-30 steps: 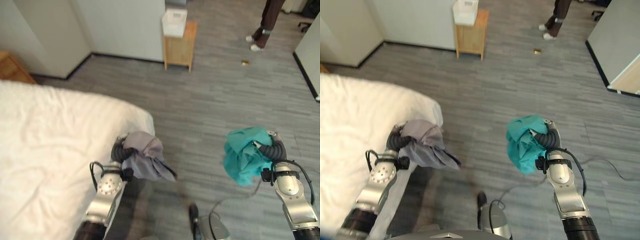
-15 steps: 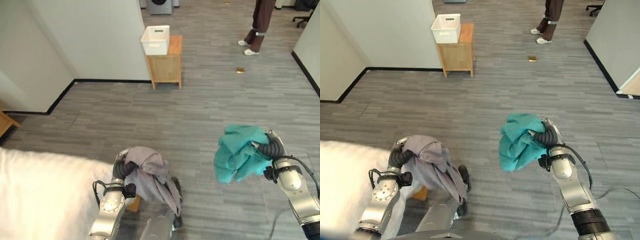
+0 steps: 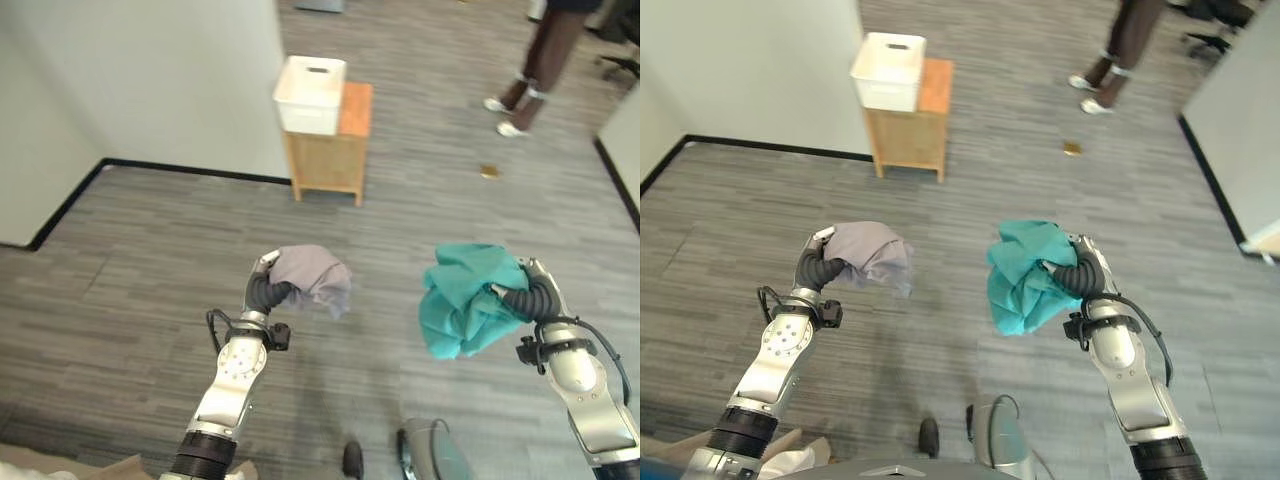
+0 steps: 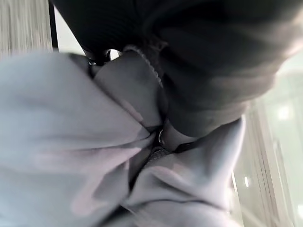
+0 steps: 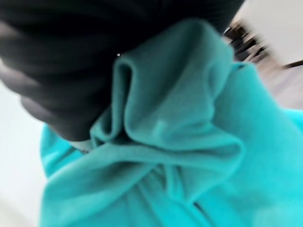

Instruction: Pick up bed clothes into laundry basket.

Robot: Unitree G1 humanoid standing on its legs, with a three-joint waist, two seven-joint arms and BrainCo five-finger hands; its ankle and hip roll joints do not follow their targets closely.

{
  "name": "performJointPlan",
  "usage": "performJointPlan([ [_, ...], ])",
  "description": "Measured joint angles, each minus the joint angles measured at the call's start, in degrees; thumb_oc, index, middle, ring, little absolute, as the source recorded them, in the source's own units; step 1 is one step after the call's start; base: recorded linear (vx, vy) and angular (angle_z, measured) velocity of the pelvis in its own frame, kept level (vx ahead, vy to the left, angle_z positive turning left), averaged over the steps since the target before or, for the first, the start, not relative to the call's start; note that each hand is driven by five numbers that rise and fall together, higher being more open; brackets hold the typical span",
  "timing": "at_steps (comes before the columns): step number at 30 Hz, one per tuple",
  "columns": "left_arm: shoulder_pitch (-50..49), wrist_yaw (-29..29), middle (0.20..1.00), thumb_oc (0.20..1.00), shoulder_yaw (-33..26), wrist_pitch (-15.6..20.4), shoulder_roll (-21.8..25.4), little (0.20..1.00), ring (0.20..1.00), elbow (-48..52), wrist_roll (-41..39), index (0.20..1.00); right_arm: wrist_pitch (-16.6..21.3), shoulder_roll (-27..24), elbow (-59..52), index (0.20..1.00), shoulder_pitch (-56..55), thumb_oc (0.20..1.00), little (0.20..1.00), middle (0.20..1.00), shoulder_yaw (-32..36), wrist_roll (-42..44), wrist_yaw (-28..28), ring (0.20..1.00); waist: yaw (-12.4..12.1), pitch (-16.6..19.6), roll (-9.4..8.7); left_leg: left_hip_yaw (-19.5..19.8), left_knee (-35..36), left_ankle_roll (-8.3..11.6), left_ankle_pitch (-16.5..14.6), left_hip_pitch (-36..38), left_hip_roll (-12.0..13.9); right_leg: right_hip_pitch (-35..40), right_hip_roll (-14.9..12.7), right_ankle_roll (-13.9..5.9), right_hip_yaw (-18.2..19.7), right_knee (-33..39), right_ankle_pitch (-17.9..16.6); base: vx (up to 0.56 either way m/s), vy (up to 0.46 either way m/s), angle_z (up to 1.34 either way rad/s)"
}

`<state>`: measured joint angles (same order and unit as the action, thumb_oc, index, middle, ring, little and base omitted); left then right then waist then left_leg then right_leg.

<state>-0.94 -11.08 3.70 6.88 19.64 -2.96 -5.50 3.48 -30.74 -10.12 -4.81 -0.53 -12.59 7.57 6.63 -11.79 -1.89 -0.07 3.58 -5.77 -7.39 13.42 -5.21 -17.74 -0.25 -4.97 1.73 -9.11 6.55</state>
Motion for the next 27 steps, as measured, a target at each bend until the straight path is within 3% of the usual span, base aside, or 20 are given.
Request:
performJointPlan([
  [2,-2.1,0.0,0.2,0.2,-1.2,-0.1,0.3,0.2,0.2,-0.1,0.0,0.2,0.2,0.3,0.0,0.2,0.0,0.2,0.2,0.2,0.3,0.0,0.3,0.2,0.9,0.6,-0.97,2.6,0.4,1.34,-2.3,3.2,0.5,-0.1,0.4,-0.19,0.0,11.7,-4.2,0.44,-0.179,0.76],
  [3,-2.3,0.0,0.2,0.2,-1.2,-0.1,0.1,0.2,0.2,-0.4,0.0,0.2,0.2,0.3,0.2,0.2,0.0,0.2,0.2,0.2,0.5,0.0,0.6,0.2,1.1,0.6,-0.92,3.6,0.8,2.58,-2.9,5.0,1.3,-0.2,0.5,-0.25,-0.9,13.9,-5.0,0.46,-0.236,0.93],
  [4,-2.4,0.1,0.2,0.2,-0.6,-0.5,-0.2,0.2,0.2,-0.8,0.0,0.2,0.2,0.3,0.9,0.2,-0.1,0.2,0.2,0.2,0.8,0.0,0.6,0.2,1.1,0.9,-1.04,4.1,1.1,5.03,-4.3,8.2,2.4,0.7,0.2,-0.28,-3.6,14.0,-4.7,0.46,-0.254,0.83],
  [5,-2.6,0.1,0.2,0.2,-0.2,-0.9,-1.4,0.2,0.2,-1.2,0.0,0.2,0.2,0.1,2.4,0.2,0.0,0.2,0.2,0.2,1.1,-0.1,0.6,0.2,0.8,0.9,-0.72,3.6,-1.1,7.1,-5.5,10.1,3.6,1.9,0.6,1.01,-4.5,12.7,-13.7,0.6,-0.355,0.87],
  [6,-3.2,0.2,0.2,0.2,0.1,-0.9,-2.7,0.2,0.2,-1.2,0.0,0.2,0.2,0.5,3.1,0.2,0.0,0.2,0.2,0.2,1.4,-0.3,0.7,0.2,1.4,0.8,-0.07,5.1,-4.8,10.59,-5.2,10.3,5.6,1.7,1.8,4.06,-4.3,6.9,-16.4,0.46,-0.281,0.69],
  [7,-3.6,0.2,0.2,0.2,1.0,-1.1,-3.9,0.2,0.2,-1.1,0.0,0.2,0.1,0.1,3.6,0.2,-0.7,0.2,0.2,0.2,1.6,-0.6,0.6,0.2,1.6,0.6,0.51,5.1,-10.2,11.94,-3.6,9.9,6.7,2.1,3.0,7.26,-4.8,1.4,-14.8,0.46,-0.263,0.53],
  [8,-4.1,0.3,0.2,0.2,1.2,-1.2,-4.2,0.2,0.2,-1.2,0.0,0.2,0.1,0.5,4.3,0.2,-0.2,0.2,0.2,0.2,1.6,-0.6,0.6,0.2,1.3,0.6,0.52,4.2,-16.0,12.05,-2.1,8.9,7.6,3.8,4.2,8.9,-4.5,-1.2,-12.9,0.42,-0.283,0.29],
  [9,-4.1,0.3,0.2,0.2,1.0,-1.2,-4.1,0.2,0.2,-1.1,0.0,0.2,0.3,0.4,4.0,0.2,-0.1,0.2,0.2,0.2,2.0,-0.6,0.6,0.2,1.3,0.6,0.55,3.3,-21.7,11.85,-1.8,7.1,8.3,6.6,4.9,9.4,-4.3,-1.3,-9.6,0.38,-0.296,0.12],
  [11,-4.2,0.2,0.2,0.2,0.1,-1.1,-3.4,0.2,0.2,-0.1,-0.5,0.2,0.6,-0.3,3.7,0.2,1.3,0.2,0.2,0.2,2.5,-0.6,0.7,0.2,1.8,0.4,0.41,1.7,-37.7,11.84,-1.0,-1.5,8.5,11.4,5.9,10.47,-3.8,0.6,-7.3,0.33,-0.337,0.0],
  [12,-4.3,0.3,0.2,0.2,-0.2,-1.1,-3.0,0.2,0.2,1.0,-0.7,0.2,0.6,-1.1,3.2,0.2,1.6,0.2,0.2,0.2,2.6,-0.6,0.7,0.2,1.0,0.2,0.17,0.2,-47.0,10.75,0.0,-7.5,8.2,13.4,6.3,11.81,-2.6,2.2,-6.4,0.38,-0.331,-0.41],
  [13,-4.6,0.2,0.2,0.2,-0.8,-0.8,-2.7,0.2,0.2,2.0,-1.0,0.2,0.6,-1.4,2.8,0.2,1.8,0.2,0.2,0.2,2.5,-1.0,0.7,0.2,-0.1,-0.4,-0.88,-1.7,-54.0,9.74,0.7,-12.8,7.7,15.7,6.2,12.85,-0.9,3.9,-6.0,0.39,-0.246,-0.62],
  [15,-5.2,0.2,0.2,0.2,-1.6,-0.5,-2.4,0.2,0.2,2.4,-1.1,0.2,0.6,-1.3,1.8,0.2,1.8,0.2,0.2,0.2,2.3,-1.1,0.7,0.2,-2.4,-1.6,-3.48,-6.0,-58.1,9.27,0.7,-20.3,8.4,19.9,5.4,13.71,2.0,5.5,-5.3,0.43,-0.111,-0.74],
  [17,-6.4,0.2,0.2,0.2,-1.7,-0.5,-2.5,0.2,0.2,2.3,-1.1,0.2,0.5,-1.4,-0.2,0.2,2.3,0.2,0.2,0.2,2.2,-2.1,0.9,0.2,-3.8,-2.3,-5.18,-9.3,-49.8,9.05,0.6,-26.8,8.8,23.7,4.0,12.2,4.2,7.8,-4.1,0.42,0.014,-0.55],
  [18,-6.9,0.2,0.2,0.2,-1.7,-0.5,-2.6,0.2,0.2,2.3,-1.1,0.2,0.5,-1.4,-0.7,0.2,3.2,0.2,0.2,0.2,2.0,-3.2,1.0,0.2,-3.9,-2.7,-5.21,-10.3,-42.9,9.02,0.7,-28.8,9.1,25.4,4.0,10.45,4.5,9.0,-3.7,0.39,0.083,-0.49],
  [20,-9.1,0.2,0.2,0.2,-1.0,-0.5,-2.6,0.2,0.2,2.2,-1.1,0.2,0.5,-1.9,-0.9,0.2,5.6,0.2,0.2,0.2,-0.2,-5.0,1.0,0.2,-4.3,-2.5,-3.84,-13.2,-17.4,6.39,2.9,-30.2,8.3,29.8,4.5,6.28,3.9,10.5,-0.3,0.46,0.072,-0.39],
  [22,-10.0,0.2,0.2,0.2,-0.6,-0.5,-3.5,0.2,0.2,2.1,-1.0,0.2,0.6,-2.8,-1.6,0.2,5.9,0.2,0.2,0.2,-1.5,-5.8,1.1,0.2,-5.1,-2.2,-2.87,-14.2,-1.0,5.63,3.4,-29.7,4.2,36.1,4.7,5.29,3.5,13.5,0.5,0.68,0.049,-0.26],
  [24,-9.9,0.0,0.2,0.2,-0.6,-0.4,-4.1,0.2,0.2,1.4,-1.0,0.2,0.4,-6.4,-1.8,0.2,8.8,0.2,0.2,0.2,-4.8,-9.6,1.3,0.2,-8.2,-1.2,-1.35,-18.9,1.8,5.25,3.3,-31.1,1.2,40.5,4.0,-0.19,4.1,14.8,5.3,0.63,0.056,-0.64],
  [25,-9.9,0.0,0.2,0.2,-0.3,-0.6,-4.4,0.2,0.2,1.1,-1.1,0.2,0.5,-7.9,-2.0,0.2,9.8,0.2,0.2,0.2,-5.0,-10.1,1.4,0.2,-8.1,-1.1,-0.58,-19.2,1.0,3.85,3.7,-31.0,0.7,42.0,4.6,-0.56,4.7,14.5,5.7,0.32,0.049,-0.31],
  [26,-11.3,0.1,0.2,0.2,0.7,-0.5,-4.4,0.2,0.2,1.3,-1.1,0.2,0.4,-9.3,-2.9,0.2,9.5,0.2,0.2,0.2,-4.9,-10.3,1.8,0.2,-8.3,0.1,1.91,-17.8,0.3,0.06,1.7,-28.9,1.5,43.7,7.0,-0.73,4.9,12.1,5.9,0.6,0.11,0.1],
  [27,-11.8,0.1,0.2,0.2,0.9,-0.6,-3.3,0.2,0.2,1.2,-1.1,0.2,0.3,-8.2,-3.0,0.2,9.4,0.2,0.2,0.2,-4.9,-11.3,2.0,0.2,-7.6,0.5,0.55,-17.2,1.7,-7.1,7.1,-25.9,0.6,46.4,6.9,-1.56,4.8,9.8,6.5,0.44,0.091,0.18],
])
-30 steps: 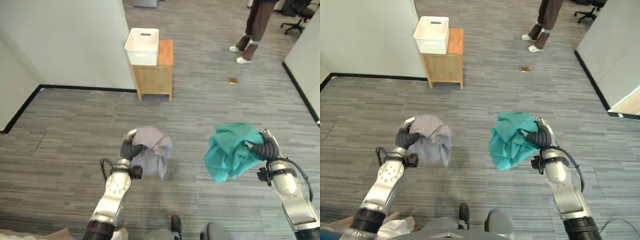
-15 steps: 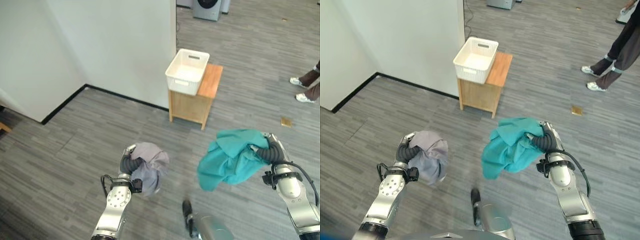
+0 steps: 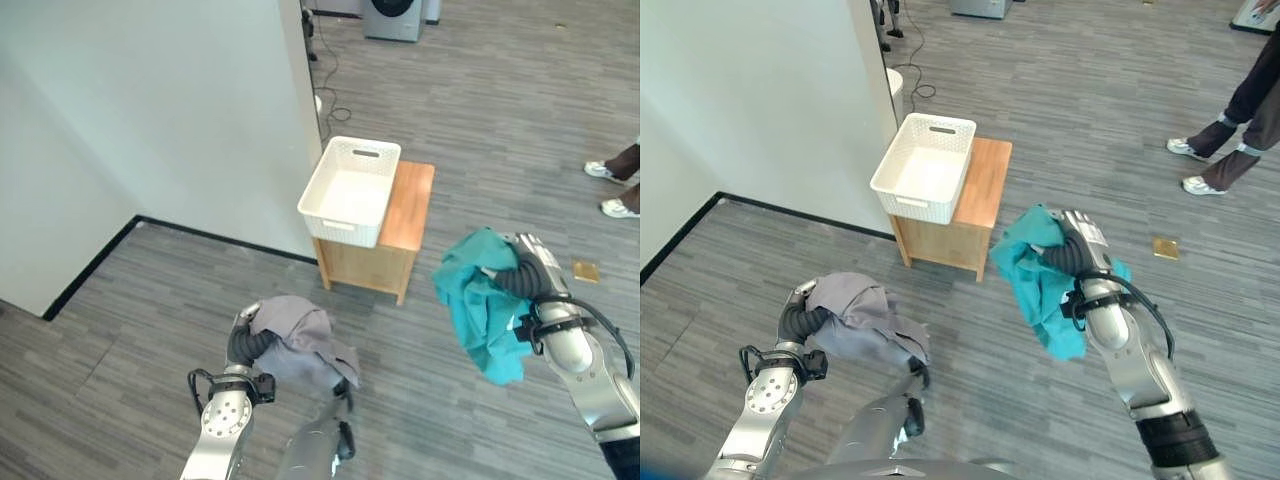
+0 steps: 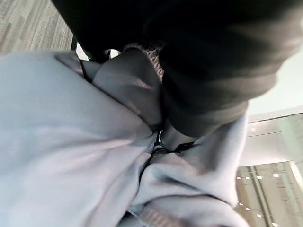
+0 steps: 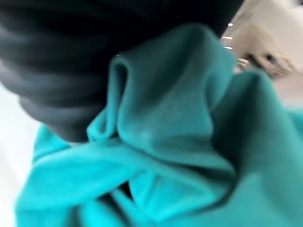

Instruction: Pick up bed clothes into laundry basket.

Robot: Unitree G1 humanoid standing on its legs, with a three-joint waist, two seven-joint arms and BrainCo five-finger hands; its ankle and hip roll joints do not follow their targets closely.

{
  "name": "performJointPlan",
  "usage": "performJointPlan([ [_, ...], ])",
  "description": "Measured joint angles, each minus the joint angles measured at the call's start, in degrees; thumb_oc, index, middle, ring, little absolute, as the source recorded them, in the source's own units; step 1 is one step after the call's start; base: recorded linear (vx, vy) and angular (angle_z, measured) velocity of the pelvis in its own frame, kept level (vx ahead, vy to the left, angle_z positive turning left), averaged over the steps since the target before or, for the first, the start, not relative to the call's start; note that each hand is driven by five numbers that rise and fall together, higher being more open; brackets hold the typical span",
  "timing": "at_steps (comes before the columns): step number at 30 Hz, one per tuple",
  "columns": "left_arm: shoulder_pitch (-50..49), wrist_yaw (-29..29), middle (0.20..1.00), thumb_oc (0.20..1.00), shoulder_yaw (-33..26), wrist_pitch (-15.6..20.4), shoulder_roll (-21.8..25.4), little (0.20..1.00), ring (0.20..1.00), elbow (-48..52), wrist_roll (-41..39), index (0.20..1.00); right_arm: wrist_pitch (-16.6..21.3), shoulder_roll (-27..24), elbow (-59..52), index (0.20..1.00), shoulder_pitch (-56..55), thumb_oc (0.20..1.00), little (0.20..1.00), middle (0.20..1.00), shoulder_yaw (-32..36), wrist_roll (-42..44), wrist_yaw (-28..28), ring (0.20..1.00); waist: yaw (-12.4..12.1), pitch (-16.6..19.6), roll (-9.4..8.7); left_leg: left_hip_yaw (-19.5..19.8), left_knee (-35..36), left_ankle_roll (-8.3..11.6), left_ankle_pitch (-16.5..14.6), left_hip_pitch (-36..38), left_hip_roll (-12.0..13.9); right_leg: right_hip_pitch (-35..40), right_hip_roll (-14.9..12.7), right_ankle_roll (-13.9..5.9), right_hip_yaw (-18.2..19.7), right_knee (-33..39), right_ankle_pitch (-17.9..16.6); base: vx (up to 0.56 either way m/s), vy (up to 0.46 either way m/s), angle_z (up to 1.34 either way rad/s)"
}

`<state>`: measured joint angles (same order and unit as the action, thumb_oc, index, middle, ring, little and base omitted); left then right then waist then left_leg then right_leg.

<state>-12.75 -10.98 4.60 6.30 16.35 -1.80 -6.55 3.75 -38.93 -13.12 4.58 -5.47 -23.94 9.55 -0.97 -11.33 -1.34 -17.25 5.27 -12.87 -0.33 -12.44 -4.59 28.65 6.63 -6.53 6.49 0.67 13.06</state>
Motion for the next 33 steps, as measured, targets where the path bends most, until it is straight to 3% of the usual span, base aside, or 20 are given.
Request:
performJointPlan([
  [1,0.4,-0.2,0.2,0.2,0.1,-0.3,0.2,0.2,0.2,-0.3,0.0,0.2,-0.1,0.0,0.1,0.2,0.9,0.2,0.2,0.2,-0.5,-1.1,0.0,0.2,-0.7,0.2,-1.66,0.8,-1.1,-1.24,0.9,1.8,-1.1,-0.6,-2.4,-0.88,0.7,-5.2,2.3,0.38,0.077,-0.43],
  [2,0.3,-0.5,0.2,0.2,0.8,-0.3,0.0,0.2,0.2,-0.4,-0.1,0.2,-0.2,-0.6,0.6,0.2,4.6,0.2,0.2,0.2,-1.9,-1.9,-0.1,0.2,-2.4,0.2,-1.6,1.1,-3.6,-1.29,1.0,2.4,-1.2,-1.6,-5.9,-0.13,-0.4,-8.1,4.4,0.25,0.034,-1.13],
  [3,0.5,-0.5,0.2,0.2,1.6,-0.3,0.1,0.2,0.2,-0.4,0.0,0.2,0.4,-0.5,0.6,0.2,7.4,0.2,0.2,0.2,-2.1,-3.0,0.3,0.2,-3.7,0.8,0.03,3.5,-4.6,-2.21,3.1,2.7,-1.1,-4.4,-8.0,-0.18,-0.3,-10.6,6.0,0.28,0.03,-1.34],
  [4,1.4,-0.4,0.2,0.2,1.9,-0.2,0.3,0.2,0.2,-0.4,-0.1,0.2,0.3,-0.5,-0.4,0.2,8.5,0.2,0.2,0.2,-2.0,-3.5,1.4,0.2,-4.0,1.3,0.78,3.4,-5.5,0.42,5.1,3.2,-0.9,-6.3,-8.8,-0.37,-0.4,-11.4,3.3,0.27,0.009,-0.73],
  [5,3.0,-0.6,0.2,0.2,2.1,-0.2,0.8,0.2,0.2,-1.1,-0.1,0.2,-0.4,-0.3,-0.3,0.2,9.9,0.2,0.2,0.2,-2.9,-4.7,2.4,0.2,-2.9,1.3,0.96,3.1,-6.0,3.9,5.6,4.1,-0.7,-9.6,-8.0,-1.16,-1.3,-19.2,0.3,0.24,-0.004,0.19],
  [6,5.8,-0.4,0.2,0.2,2.5,-0.3,1.3,0.2,0.2,-2.8,-0.1,0.2,-1.1,-1.0,-0.8,0.2,10.3,0.2,0.2,0.2,-4.3,-5.5,3.1,0.2,-1.2,1.6,-0.08,5.0,-4.5,4.82,6.7,7.4,-0.6,-13.9,-8.2,-1.86,-4.8,-31.6,-3.3,0.3,-0.022,0.56],
  [8,8.8,-0.9,0.2,0.2,4.1,0.0,2.3,0.2,0.2,-3.8,-0.1,0.2,-0.9,0.0,-0.4,0.2,11.2,0.2,0.2,0.2,-4.3,-7.4,5.0,0.2,-0.7,2.0,-2.14,8.6,-2.2,4.63,5.5,11.7,-1.8,-22.3,-8.2,-1.55,-3.3,-47.7,-2.9,0.28,-0.053,0.65],
  [10,12.5,-1.2,0.2,0.2,6.2,-0.1,1.8,0.2,0.2,-5.9,-0.1,0.2,-2.0,0.6,-0.2,0.2,13.7,0.2,0.2,0.2,-4.1,-7.7,6.7,0.2,0.8,0.7,0.0,13.4,-0.1,4.96,5.0,15.3,-0.3,-32.8,-6.9,0.09,-3.0,-52.4,0.9,0.26,-0.095,0.93],
  [11,13.1,-1.2,0.2,0.2,6.4,-0.2,1.7,0.2,0.2,-6.1,-0.1,0.2,-2.3,0.6,-0.2,0.2,14.7,0.2,0.2,0.2,-4.1,-7.8,6.9,0.2,1.1,0.2,0.54,15.3,0.0,5.41,4.7,16.1,0.0,-36.4,-7.5,0.92,-3.3,-49.3,2.3,0.23,-0.111,0.96],
  [13,13.5,-1.2,0.2,0.2,5.9,-0.2,1.8,0.2,0.2,-6.5,-0.2,0.2,-2.8,0.6,0.6,0.2,17.0,0.2,0.2,0.2,-4.3,-7.8,7.8,0.2,1.7,-0.5,1.25,19.2,-0.1,6.23,4.2,18.3,0.4,-40.7,-9.8,2.09,-2.2,-32.4,2.2,0.24,-0.15,1.23],
  [14,13.4,-1.1,0.2,0.2,5.4,-0.2,1.6,0.2,0.2,-7.1,-0.3,0.2,-3.1,0.4,0.7,0.2,17.4,0.2,0.2,0.2,-4.5,-7.8,7.9,0.2,2.2,-0.7,1.53,21.4,-0.1,6.94,3.7,19.2,0.5,-41.1,-9.1,1.48,0.7,-22.5,0.1,0.25,-0.205,1.74],
  [15,13.2,-1.1,0.2,0.2,4.2,-0.1,2.0,0.2,0.2,-8.5,-1.7,0.2,-3.0,0.5,0.9,0.2,17.8,0.2,0.2,0.2,-5.1,-7.8,8.5,0.2,2.3,-0.8,1.37,24.4,-0.2,8.85,1.9,19.9,1.6,-40.8,-6.9,1.33,6.3,-6.5,-5.3,0.15,-0.136,1.92],
  [16,12.6,-1.0,0.2,0.2,3.7,-0.4,3.1,0.2,0.2,-8.5,-2.0,0.2,-3.3,0.5,1.2,0.2,17.5,0.2,0.2,0.2,-5.4,-7.8,8.6,0.2,2.8,-1.0,0.0,25.2,-0.3,9.59,0.9,21.0,1.1,-40.1,-7.6,0.93,5.6,-1.8,-9.9,0.14,-0.123,1.96],
  [17,11.1,-0.9,0.2,0.2,3.6,-0.5,4.6,0.2,0.2,-7.7,-2.2,0.2,-3.9,0.9,1.6,0.2,17.5,0.2,0.2,0.2,-5.6,-7.7,8.6,0.2,3.2,-0.8,-1.61,25.5,-0.2,10.39,-0.3,23.0,0.3,-39.4,-8.5,2.24,2.2,-2.0,-14.4,0.07,-0.089,1.28],
  [18,8.6,-0.7,0.2,0.2,3.1,-0.5,6.5,0.2,0.2,-6.5,-2.3,0.2,-3.9,1.9,2.8,0.2,17.8,0.2,0.2,0.2,-6.2,-7.7,8.5,0.2,1.4,-0.2,-5.24,24.6,-0.5,11.91,-1.5,25.6,-2.1,-38.3,-10.4,3.66,1.2,-3.5,-23.2,0.14,-0.154,0.62],
  [19,6.6,-0.8,0.2,0.2,2.7,-0.6,5.5,0.2,0.2,-7.0,-2.3,0.2,-3.7,1.9,3.3,0.2,18.1,0.2,0.2,0.2,-6.3,-7.8,8.5,0.2,-0.2,-0.2,-4.18,23.5,-2.2,12.19,-4.3,27.0,-1.9,-37.4,-9.5,3.38,1.0,-5.7,-24.5,0.16,-0.162,0.25],
  [20,2.9,-1.0,0.2,0.2,2.1,-0.6,4.6,0.2,0.2,-6.5,-3.7,0.2,-3.8,3.6,3.6,0.2,18.0,0.2,0.2,0.2,-6.7,-7.8,8.7,0.2,-0.5,0.7,-4.23,20.1,-4.2,13.66,-6.1,25.8,0.2,-35.4,-9.0,2.83,2.4,-4.0,-22.4,0.16,-0.102,0.32],
  [22,2.2,-0.9,0.2,0.2,2.0,-0.6,2.5,0.2,0.2,-7.0,-4.5,0.2,-3.6,3.3,5.6,0.2,19.3,0.2,0.2,0.2,-7.0,-7.8,8.7,0.2,-1.2,1.6,-1.86,17.6,-3.4,14.06,-6.2,25.0,2.8,-32.9,-7.8,3.31,0.9,0.6,-23.4,0.1,-0.063,0.32],
  [25,2.1,0.4,0.2,0.2,2.4,-0.6,2.0,0.2,0.2,-6.8,-4.6,0.2,-4.2,3.0,11.2,0.2,21.5,0.2,0.2,0.2,-8.8,-7.6,8.6,0.2,-1.2,1.5,-2.23,16.3,-1.3,14.93,-4.4,25.6,5.4,-30.5,-6.6,3.49,-1.8,5.5,-24.3,0.09,-0.089,0.28],
  [33,1.3,0.5,0.2,0.2,1.5,-0.6,1.9,0.2,0.2,-6.8,-6.8,0.2,-4.8,4.4,17.0,0.2,19.9,0.2,0.2,0.2,-11.6,-7.1,6.2,0.2,-2.3,1.4,-1.57,16.6,-1.2,14.99,-4.4,26.1,5.5,-29.6,-7.0,3.97,-3.7,5.5,-24.5,0.05,-0.031,0.06],
])
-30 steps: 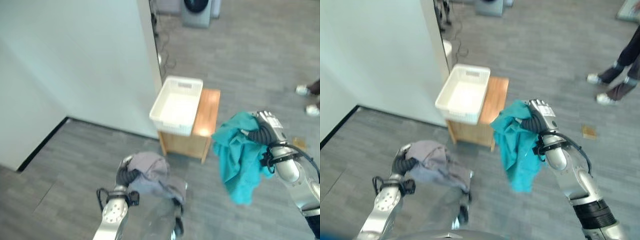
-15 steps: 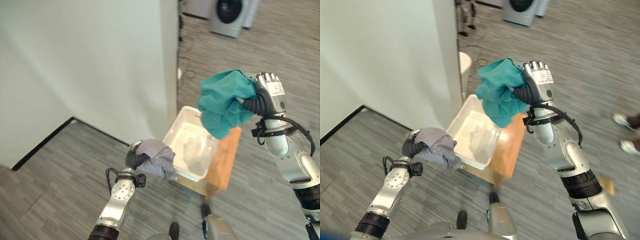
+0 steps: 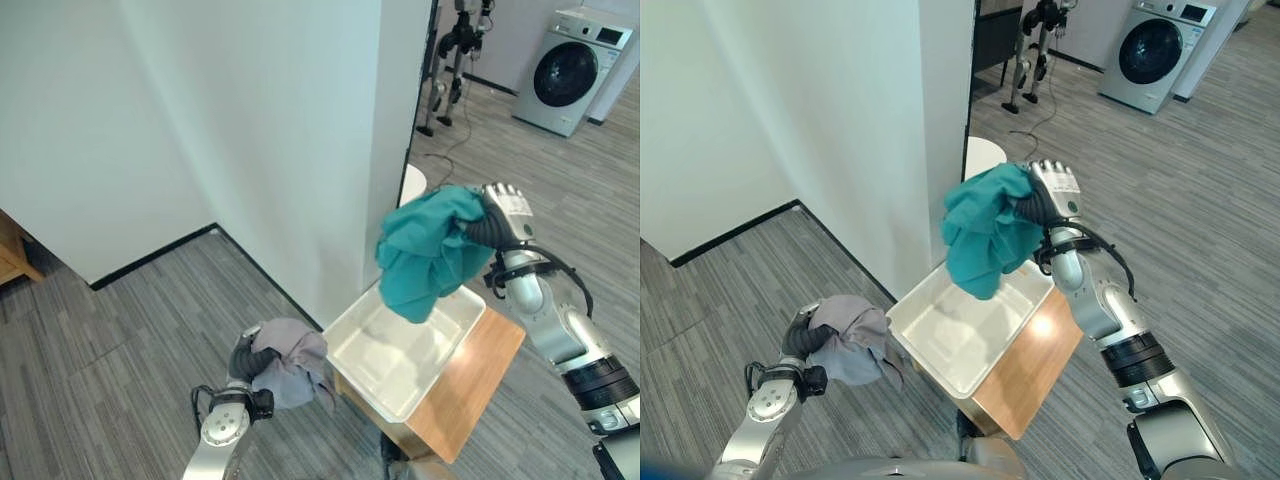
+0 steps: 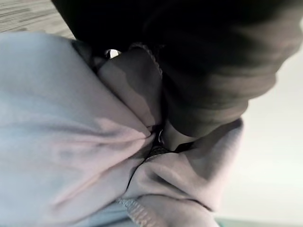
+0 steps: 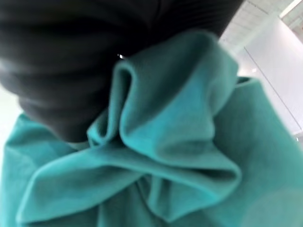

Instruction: Pick up bed clothes into laundry basket.

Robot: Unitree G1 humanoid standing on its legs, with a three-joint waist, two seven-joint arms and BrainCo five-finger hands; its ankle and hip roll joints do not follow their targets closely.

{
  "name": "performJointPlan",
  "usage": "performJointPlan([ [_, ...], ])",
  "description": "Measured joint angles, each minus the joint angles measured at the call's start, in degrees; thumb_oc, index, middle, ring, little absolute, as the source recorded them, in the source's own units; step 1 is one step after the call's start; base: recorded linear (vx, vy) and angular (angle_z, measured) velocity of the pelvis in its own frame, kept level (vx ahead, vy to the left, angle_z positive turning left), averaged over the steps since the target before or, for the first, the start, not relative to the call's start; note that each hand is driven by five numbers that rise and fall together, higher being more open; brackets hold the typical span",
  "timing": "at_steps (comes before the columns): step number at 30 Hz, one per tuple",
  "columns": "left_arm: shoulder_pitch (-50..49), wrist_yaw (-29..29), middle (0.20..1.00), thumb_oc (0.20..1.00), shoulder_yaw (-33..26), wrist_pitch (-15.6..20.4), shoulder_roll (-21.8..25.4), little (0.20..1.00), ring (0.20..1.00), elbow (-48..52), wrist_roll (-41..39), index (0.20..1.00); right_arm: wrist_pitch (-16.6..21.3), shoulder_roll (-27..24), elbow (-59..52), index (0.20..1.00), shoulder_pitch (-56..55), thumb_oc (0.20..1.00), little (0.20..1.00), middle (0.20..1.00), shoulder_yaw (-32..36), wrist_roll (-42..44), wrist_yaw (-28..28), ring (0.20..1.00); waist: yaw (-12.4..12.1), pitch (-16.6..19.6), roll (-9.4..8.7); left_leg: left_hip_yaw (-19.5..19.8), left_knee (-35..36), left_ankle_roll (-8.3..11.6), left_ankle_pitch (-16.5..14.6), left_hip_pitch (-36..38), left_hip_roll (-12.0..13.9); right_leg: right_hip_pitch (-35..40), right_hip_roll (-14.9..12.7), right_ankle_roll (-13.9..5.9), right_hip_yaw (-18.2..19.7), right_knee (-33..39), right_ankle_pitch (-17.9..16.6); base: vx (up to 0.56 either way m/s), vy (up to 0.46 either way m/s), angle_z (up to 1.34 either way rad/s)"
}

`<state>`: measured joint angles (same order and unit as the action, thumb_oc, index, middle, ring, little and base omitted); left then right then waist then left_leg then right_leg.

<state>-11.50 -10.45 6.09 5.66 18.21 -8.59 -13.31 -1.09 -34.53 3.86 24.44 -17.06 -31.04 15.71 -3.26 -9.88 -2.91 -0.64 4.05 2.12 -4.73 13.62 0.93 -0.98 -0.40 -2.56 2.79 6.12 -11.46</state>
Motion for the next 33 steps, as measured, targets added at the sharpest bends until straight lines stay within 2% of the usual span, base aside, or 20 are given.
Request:
performJointPlan([
  [10,-0.2,0.0,0.2,0.2,0.0,0.0,0.0,0.2,0.2,-0.1,-0.1,0.2,-0.6,3.1,14.8,0.2,-4.1,0.2,0.2,0.2,-4.3,0.1,-1.3,0.2,-1.6,-0.2,0.81,1.2,-0.3,-0.05,0.1,-1.6,-0.4,-0.9,-0.9,0.04,-1.5,0.0,0.2,0.02,-0.017,0.07],
  [11,-0.3,0.0,0.2,0.2,0.0,0.0,0.0,0.2,0.2,-0.2,-0.1,0.2,-1.0,3.8,17.3,1.0,-4.7,1.0,1.0,1.0,-4.9,0.1,-1.5,1.0,-1.7,-0.2,0.85,1.5,-0.3,-0.05,0.1,-1.6,-0.4,-0.8,-0.9,0.04,-1.8,0.0,0.2,0.01,-0.011,0.15],
  [14,0.2,0.0,0.2,0.2,-0.1,0.0,0.0,0.2,0.2,-0.9,-0.1,0.2,-2.1,7.6,25.7,1.0,-6.1,1.0,1.0,1.0,-5.8,0.9,-1.9,1.0,-1.9,-0.2,1.24,2.1,-0.3,-0.04,0.1,-1.8,-0.3,-0.8,-1.0,0.15,-2.4,0.0,0.1,0.01,-0.008,0.1],
  [17,0.4,-0.2,0.2,0.2,-0.4,0.0,0.0,0.2,0.2,-1.3,-0.1,0.2,-2.5,8.5,27.9,1.0,-6.5,1.0,1.0,1.0,-6.3,2.4,-2.1,1.0,-1.9,-0.3,1.9,2.3,-0.3,-0.04,0.1,-1.8,-0.5,-0.7,-1.2,0.14,-2.7,0.0,0.1,0.02,-0.013,0.05],
  [18,1.2,-0.2,0.2,0.2,-0.4,0.0,0.0,0.2,0.2,-1.7,-0.1,0.2,-2.5,8.7,31.7,1.0,-5.2,1.0,1.0,1.0,-6.3,2.5,-2.1,1.0,-1.9,-0.2,2.02,2.5,-0.4,-0.05,0.1,-1.8,-0.6,-0.6,-1.3,0.14,-2.8,0.0,0.1,-0.01,-0.002,0.09],
  [19,1.7,-0.3,0.2,0.2,-0.6,0.1,0.0,0.2,0.2,-1.6,-0.1,0.2,-3.7,8.2,33.1,1.0,-4.6,1.0,1.0,1.0,-6.1,2.9,-2.1,1.0,-1.9,-0.1,2.14,2.7,-0.3,-0.06,0.1,-1.9,-0.7,-0.6,-1.5,0.14,-3.0,0.0,0.1,-0.02,0.001,0.08],
  [23,2.4,-0.4,0.2,0.2,-1.5,0.1,0.5,0.2,0.2,-1.5,-0.1,0.2,-4.2,4.6,30.6,1.0,-1.7,1.0,1.0,1.0,-4.8,4.2,-1.7,1.0,-1.5,0.0,2.21,2.2,-0.5,-0.21,0.2,-1.4,-1.2,-0.5,-1.6,0.13,-2.1,0.0,-0.6,-0.04,0.019,-0.07],
  [25,2.9,-0.3,0.2,0.2,-1.4,0.2,1.1,0.2,0.2,-0.5,-0.1,0.2,-4.3,2.4,24.0,1.0,-1.0,1.0,1.0,1.0,-1.2,5.0,0.3,1.0,-1.2,0.2,2.04,1.4,-0.3,-0.38,0.3,-1.3,-1.5,-0.7,-1.9,0.26,-1.6,0.0,-0.4,-0.02,0.042,-0.13],
  [26,2.9,-0.3,0.2,0.2,-1.4,-0.2,1.4,0.2,0.2,1.3,-0.6,0.2,-4.3,2.2,19.6,1.0,-2.8,1.0,1.0,1.0,2.6,6.5,0.5,1.0,-0.9,0.2,1.72,1.4,-0.3,-0.49,0.4,-1.5,-1.6,-0.8,-1.9,0.21,-1.2,0.0,-0.5,0.0,0.027,-0.09],
  [28,2.1,0.4,0.2,0.2,-1.4,0.0,2.1,0.2,0.2,7.2,-2.3,0.2,-3.4,3.6,8.7,1.0,-9.9,1.0,1.0,1.0,14.3,9.8,3.0,1.0,-0.2,0.3,1.27,1.3,-0.1,-0.69,0.5,-1.5,-1.8,-0.9,-2.1,-0.01,-0.9,0.0,-0.5,0.0,0.036,-0.04],
  [29,1.6,0.8,0.2,0.2,-1.8,0.3,2.2,0.2,0.2,9.5,-2.3,0.2,-3.0,4.3,5.8,1.0,-13.5,1.0,1.0,1.0,17.6,11.3,5.0,1.0,0.6,0.4,1.11,0.9,0.0,-0.69,0.4,-1.3,-1.8,-1.0,-2.0,-0.18,-0.7,0.0,-0.4,0.0,0.03,-0.04],
  [31,2.4,1.9,0.2,0.2,-2.2,0.4,2.4,0.2,0.2,14.8,-2.1,0.2,-1.9,6.7,4.0,1.0,-26.2,1.0,1.0,1.0,25.0,13.4,6.6,1.0,3.0,0.8,0.44,-0.2,0.4,-0.72,0.5,-1.2,-2.0,-1.8,-1.9,-0.36,0.3,0.0,-0.4,-0.02,0.029,-0.27],
  [32,2.9,1.8,0.2,0.2,-2.4,0.3,3.6,0.2,0.2,17.4,-1.0,0.2,-1.6,7.7,7.0,1.0,-30.2,1.0,1.0,1.0,25.7,13.8,6.6,1.0,4.7,0.8,-0.01,-1.0,0.6,-0.73,0.5,-1.2,-2.2,-2.6,-1.6,-0.76,1.7,0.0,-0.7,-0.02,0.018,-0.34],
  [33,3.4,1.8,0.2,0.2,-2.5,0.3,4.4,0.2,0.2,18.6,-0.2,0.2,-1.2,7.9,8.6,1.0,-31.7,1.0,1.0,1.0,25.7,13.8,6.5,1.0,5.3,0.8,-0.22,-1.2,0.7,-0.72,0.5,-1.2,-2.2,-2.8,-1.5,-1.09,2.2,0.0,-1.0,0.0,0.006,-0.52],
])
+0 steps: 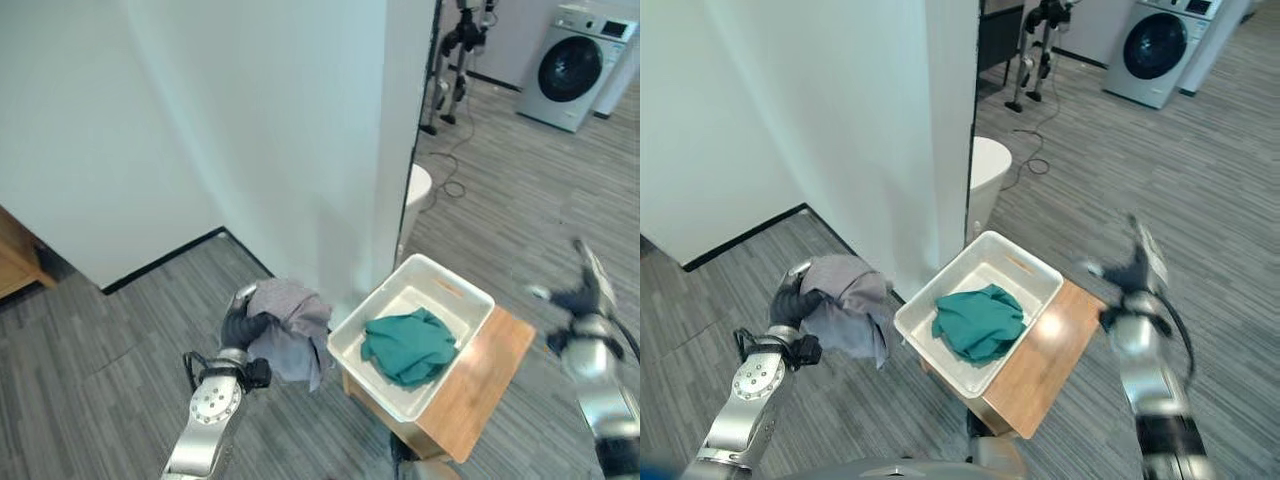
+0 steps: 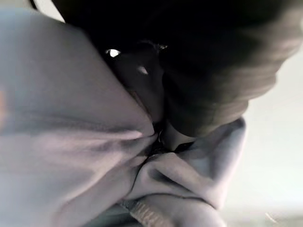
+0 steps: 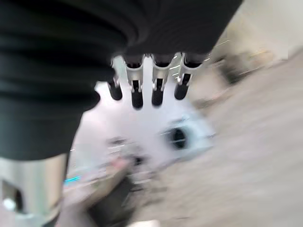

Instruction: Pick up bed clothes into laundry basket.

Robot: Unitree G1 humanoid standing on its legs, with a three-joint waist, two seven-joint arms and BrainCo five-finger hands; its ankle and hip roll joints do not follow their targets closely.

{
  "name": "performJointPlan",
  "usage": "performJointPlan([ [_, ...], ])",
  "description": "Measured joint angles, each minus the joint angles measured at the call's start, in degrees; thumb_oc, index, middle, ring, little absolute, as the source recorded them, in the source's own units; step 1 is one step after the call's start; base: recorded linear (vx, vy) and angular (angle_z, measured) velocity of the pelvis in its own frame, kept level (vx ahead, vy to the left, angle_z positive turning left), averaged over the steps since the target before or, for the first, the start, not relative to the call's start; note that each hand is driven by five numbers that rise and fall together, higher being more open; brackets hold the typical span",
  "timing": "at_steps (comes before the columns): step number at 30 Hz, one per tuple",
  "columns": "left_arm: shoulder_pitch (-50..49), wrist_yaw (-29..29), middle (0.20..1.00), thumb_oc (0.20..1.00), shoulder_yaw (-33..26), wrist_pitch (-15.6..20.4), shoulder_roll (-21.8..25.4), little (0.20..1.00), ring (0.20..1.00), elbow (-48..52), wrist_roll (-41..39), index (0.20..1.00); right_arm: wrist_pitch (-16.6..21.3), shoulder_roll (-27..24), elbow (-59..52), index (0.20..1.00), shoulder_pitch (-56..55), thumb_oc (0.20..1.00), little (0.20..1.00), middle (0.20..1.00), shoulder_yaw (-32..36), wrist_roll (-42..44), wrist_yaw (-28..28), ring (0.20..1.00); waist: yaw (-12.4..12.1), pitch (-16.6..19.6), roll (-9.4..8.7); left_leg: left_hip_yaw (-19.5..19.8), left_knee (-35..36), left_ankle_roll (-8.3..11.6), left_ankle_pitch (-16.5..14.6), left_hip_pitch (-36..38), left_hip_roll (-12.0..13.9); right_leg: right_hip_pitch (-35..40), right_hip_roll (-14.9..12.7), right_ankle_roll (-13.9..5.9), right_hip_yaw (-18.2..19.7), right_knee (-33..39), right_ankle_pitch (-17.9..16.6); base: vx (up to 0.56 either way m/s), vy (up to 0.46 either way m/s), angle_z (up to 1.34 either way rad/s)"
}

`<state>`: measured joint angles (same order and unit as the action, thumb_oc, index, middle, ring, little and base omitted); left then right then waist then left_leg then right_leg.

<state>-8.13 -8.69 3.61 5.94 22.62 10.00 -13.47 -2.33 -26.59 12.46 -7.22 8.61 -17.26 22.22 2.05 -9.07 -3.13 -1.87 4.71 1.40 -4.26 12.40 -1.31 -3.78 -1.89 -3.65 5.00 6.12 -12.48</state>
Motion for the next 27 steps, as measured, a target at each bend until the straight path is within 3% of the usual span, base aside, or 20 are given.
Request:
performJointPlan([
  [2,3.7,-0.1,0.2,0.2,-1.9,1.1,2.3,0.2,0.2,5.9,3.7,0.2,-1.3,0.0,10.3,1.0,-3.9,1.0,1.0,1.0,-0.7,0.3,-1.6,1.0,2.2,-0.3,0.07,-3.4,0.5,-0.43,0.0,-0.3,0.4,-0.8,0.3,-0.42,0.9,-0.3,0.5,-0.02,0.004,-0.79],
  [4,7.0,0.0,0.2,0.2,-2.2,3.1,0.5,0.2,0.2,6.5,3.8,0.2,-3.0,-0.2,13.1,1.0,-4.9,1.0,1.0,1.0,1.0,0.4,-1.5,1.0,3.3,-0.5,2.61,-7.3,0.5,-1.19,-0.4,-0.1,2.3,-2.5,1.6,-1.2,0.1,-2.8,0.6,-0.04,0.005,-0.92],
  [5,8.6,0.0,0.2,0.2,-1.5,3.1,-0.4,0.2,0.2,6.7,4.2,0.2,-1.3,-0.8,15.5,1.0,-5.0,1.0,1.0,1.0,1.0,0.3,-1.5,1.0,4.3,-0.3,3.47,-7.8,0.5,-1.18,-0.4,-0.5,3.2,-2.6,2.0,-2.97,0.6,-3.9,2.0,-0.01,0.004,-0.48],
  [6,11.4,0.4,0.2,0.2,-0.9,3.2,0.2,0.2,0.2,8.2,4.8,0.2,-0.3,-2.0,25.0,1.0,-3.1,1.0,1.0,1.0,-0.1,-0.1,-1.5,1.0,5.1,-0.2,2.76,-8.1,0.5,-0.74,-0.3,-0.8,3.2,-2.4,1.9,-3.11,0.5,-4.8,3.9,-0.05,-0.003,-0.09],
  [7,12.6,0.4,0.2,0.2,-0.8,3.5,0.3,0.2,0.2,8.5,4.9,0.2,-1.2,-2.7,29.8,1.0,-2.9,1.0,1.0,1.0,-0.1,-0.1,-1.5,1.0,5.6,-0.4,2.48,-8.1,0.5,-0.62,-0.2,-0.3,3.0,-0.8,1.9,-0.45,0.6,-2.4,2.6,-0.04,-0.004,-0.11],
  [8,13.6,0.4,0.2,0.2,-0.8,3.4,0.4,0.2,0.2,9.7,4.7,0.2,-0.9,-3.6,35.7,1.0,-3.1,1.0,1.0,1.0,-0.6,-0.2,-1.4,1.0,6.2,-0.5,2.54,-8.4,0.8,-0.42,-0.1,0.0,3.0,0.3,2.2,0.91,1.7,-0.1,1.1,-0.04,-0.002,-0.17],
  [11,17.4,0.2,0.2,0.2,-0.5,4.4,1.2,0.2,0.2,13.9,4.7,0.2,-2.3,-3.5,47.0,1.0,-2.9,1.0,1.0,1.0,-1.6,0.7,-1.9,1.0,6.8,-1.8,2.02,-8.2,0.9,-0.33,0.0,-0.3,3.6,0.8,2.1,1.52,2.0,-0.1,1.4,-0.02,-0.003,-0.06],
  [12,19.2,-0.2,0.2,0.2,-0.1,4.7,1.3,0.2,0.2,14.5,4.7,0.2,-1.0,-2.7,52.1,1.0,-2.5,1.0,1.0,1.0,0.0,3.0,-1.9,1.0,7.3,-1.9,2.05,-8.0,0.9,0.98,0.4,-0.3,3.8,1.3,2.0,1.39,1.8,0.1,1.5,0.01,-0.001,0.04],
  [13,21.2,-0.6,0.2,0.2,0.8,5.4,1.7,0.2,0.2,14.5,4.7,0.2,-1.4,-1.5,55.6,1.0,-2.2,1.0,1.0,1.0,0.0,5.4,-2.4,1.0,7.2,-1.9,1.95,-8.0,0.9,1.07,0.1,-0.4,3.7,1.2,1.9,0.39,1.9,0.1,2.2,0.0,0.0,0.0],
  [14,22.3,-1.1,0.2,0.2,1.2,6.0,1.8,0.2,0.2,14.5,4.7,0.2,-1.5,-0.5,57.2,1.0,-1.8,1.0,1.0,1.0,-0.1,6.8,-2.9,1.0,7.0,-2.0,2.71,-8.0,0.9,0.85,0.1,-1.1,4.2,0.7,2.2,-1.62,1.8,-0.2,3.4,0.01,-0.007,-0.17],
  [15,23.4,-1.5,0.2,0.2,1.6,6.1,1.8,0.2,0.2,14.5,4.7,0.2,-1.5,0.6,58.5,1.0,-1.6,1.0,1.0,1.0,0.1,7.8,-3.5,1.0,6.7,-1.8,4.28,-8.8,0.9,-0.1,0.7,-2.0,5.1,-1.2,3.0,-1.94,1.9,-3.3,3.8,0.0,-0.014,-0.22],
  [16,23.9,-2.1,0.2,0.2,2.1,6.2,1.8,0.2,0.2,14.5,4.8,0.2,-1.5,1.5,59.7,1.0,-1.4,1.0,1.0,1.0,0.0,8.9,-4.4,1.0,6.8,-1.7,4.57,-9.7,0.9,-0.39,1.0,-2.8,5.6,-3.7,3.5,-2.06,1.8,-9.0,4.8,0.0,0.0,0.0],
  [17,25.3,-2.5,0.2,0.2,3.7,6.2,1.8,0.2,0.2,13.8,4.8,0.2,-1.5,2.4,61.0,1.0,-1.7,1.0,1.0,1.0,-0.1,9.5,-5.2,1.0,7.5,-1.8,4.25,-9.9,0.9,0.09,1.3,-3.3,5.5,-4.6,2.9,-2.17,2.1,-13.7,8.0,0.03,0.005,0.22],
  [18,26.4,-3.1,0.2,0.2,5.6,6.2,2.2,0.2,0.2,11.5,5.7,0.2,-1.4,2.9,61.8,1.0,-2.2,1.0,1.0,1.0,-0.5,11.1,-5.7,1.0,8.8,-1.8,3.3,-9.0,0.9,0.8,1.8,-3.1,4.6,-2.5,2.3,-0.71,3.0,-9.5,8.9,0.04,0.013,0.27],
  [20,28.3,-4.6,0.2,0.2,7.1,5.0,2.3,0.2,0.2,4.8,7.8,0.2,-1.1,3.3,61.7,1.0,-1.5,1.0,1.0,1.0,-1.5,11.7,-6.3,1.0,9.4,-2.1,3.07,-9.3,0.9,0.67,2.0,-2.3,4.8,2.3,2.0,-1.83,3.6,-0.6,5.2,0.0,0.0,-0.16],
  [21,28.8,-4.9,0.2,0.2,7.5,4.9,2.3,0.2,0.2,2.6,8.5,0.2,-1.1,3.5,61.7,1.0,-1.3,1.0,1.0,1.0,-2.0,12.3,-6.3,1.0,9.5,-1.9,3.76,-9.9,0.9,0.75,2.0,-2.2,4.8,2.7,2.0,-1.81,4.0,0.0,4.9,-0.04,-0.014,-0.22],
  [27,28.5,-5.8,0.2,0.2,10.1,2.1,1.9,0.2,0.2,-7.3,12.7,0.2,-1.5,4.8,63.4,1.0,-1.3,1.0,1.0,1.0,-2.5,13.9,-7.3,1.0,10.4,-2.0,3.03,-10.0,0.9,1.24,2.1,-1.3,4.1,3.4,1.4,-1.31,4.3,0.0,4.0,0.0,-0.003,0.0],
])
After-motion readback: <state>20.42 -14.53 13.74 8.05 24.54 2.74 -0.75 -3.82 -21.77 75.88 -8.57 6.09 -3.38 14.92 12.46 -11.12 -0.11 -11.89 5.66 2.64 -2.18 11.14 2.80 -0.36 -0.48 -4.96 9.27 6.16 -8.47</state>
